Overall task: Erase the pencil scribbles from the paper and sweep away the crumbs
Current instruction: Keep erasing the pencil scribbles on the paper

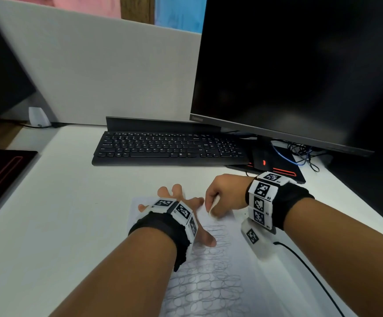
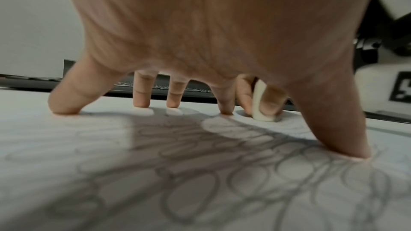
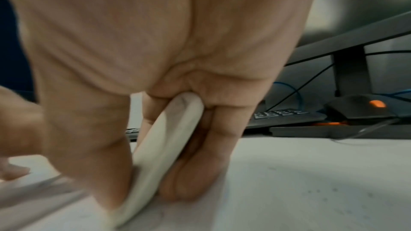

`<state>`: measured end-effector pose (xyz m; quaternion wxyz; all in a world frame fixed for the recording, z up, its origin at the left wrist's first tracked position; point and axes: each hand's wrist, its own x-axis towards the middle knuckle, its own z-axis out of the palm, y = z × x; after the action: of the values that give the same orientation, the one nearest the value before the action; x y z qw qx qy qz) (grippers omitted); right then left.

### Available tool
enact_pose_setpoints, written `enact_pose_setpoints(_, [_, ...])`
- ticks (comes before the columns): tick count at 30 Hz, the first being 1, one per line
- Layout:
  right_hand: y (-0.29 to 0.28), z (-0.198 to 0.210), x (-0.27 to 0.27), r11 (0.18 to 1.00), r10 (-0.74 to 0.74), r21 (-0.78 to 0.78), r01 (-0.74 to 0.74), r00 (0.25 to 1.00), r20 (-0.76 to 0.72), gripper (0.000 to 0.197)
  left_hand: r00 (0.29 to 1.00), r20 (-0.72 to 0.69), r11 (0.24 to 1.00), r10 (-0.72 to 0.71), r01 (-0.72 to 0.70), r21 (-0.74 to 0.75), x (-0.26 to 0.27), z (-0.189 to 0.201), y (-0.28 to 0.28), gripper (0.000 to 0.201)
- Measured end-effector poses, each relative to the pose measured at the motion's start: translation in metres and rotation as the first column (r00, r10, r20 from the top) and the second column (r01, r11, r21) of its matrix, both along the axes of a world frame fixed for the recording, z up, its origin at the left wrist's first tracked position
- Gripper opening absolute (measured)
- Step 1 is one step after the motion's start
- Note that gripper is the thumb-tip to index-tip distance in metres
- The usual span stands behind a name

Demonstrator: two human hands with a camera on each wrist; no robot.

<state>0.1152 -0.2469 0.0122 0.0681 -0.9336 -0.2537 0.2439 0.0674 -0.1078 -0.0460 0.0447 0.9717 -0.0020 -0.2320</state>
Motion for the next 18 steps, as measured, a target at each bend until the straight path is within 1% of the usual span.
enact_pose_setpoints(2, [-0.0009,-0.0005,0.0004,0.999,-0.029,0.019,0.028,0.999,0.035,0.011,1.0,0.004,1.0,-0.001,0.001,0.0,0.0,-0.0002,-0.0006,0.106])
enact_pose_setpoints(5, [0.0018,0.0001,-0.0034,0.999,0.018,-0.03,-0.02,0.998,-0.06,0.012,1.0,-0.004,1.0,0.007,-0.006,0.007,0.0007,-0.0003,-0.0004,0.104])
enact_pose_setpoints(6, [0.001,0.0001,-0.003,0.999,0.014,-0.029,-0.016,0.998,-0.063,0.011,1.0,0.001,1.0,0.003,-0.003,0.017,0.0007,-0.0012,-0.0006,0.106])
enact_pose_setpoints(9, [-0.0033,-0.0011,0.0007,0.998,-0.055,0.02,0.055,0.998,0.032,0.011,1.0,0.014,0.999,-0.007,0.007,0.036,0.0007,-0.0023,-0.0013,0.11])
enact_pose_setpoints(10, [-0.003,-0.0018,0.0004,0.998,-0.054,0.018,0.054,0.998,0.027,0.011,1.0,0.008,1.0,-0.004,0.004,0.028,0.0008,-0.0013,-0.0012,0.109])
enact_pose_setpoints(13, [0.0003,-0.0021,-0.0035,1.0,0.004,-0.022,-0.005,0.997,-0.076,0.011,1.0,-0.004,1.0,0.002,-0.002,0.004,0.0018,0.0024,-0.0018,0.105])
enact_pose_setpoints(14, [-0.0006,-0.0017,-0.0027,1.0,0.001,-0.015,-0.002,0.997,-0.071,0.01,1.0,-0.004,1.0,-0.003,0.003,0.004,0.002,0.0025,-0.0024,0.106])
enact_pose_setpoints(16, [-0.0039,-0.0014,0.0021,0.999,-0.035,0.021,0.036,0.999,-0.01,0.009,1.0,-0.006,1.0,-0.011,0.011,0.016,0.0018,0.003,-0.0032,0.107])
enact_pose_setpoints(18, [-0.0051,-0.0023,0.0043,0.999,-0.045,0.019,0.045,0.999,0.017,0.01,1.0,-0.012,0.999,-0.013,0.013,0.03,0.0004,0.0045,-0.0026,0.108])
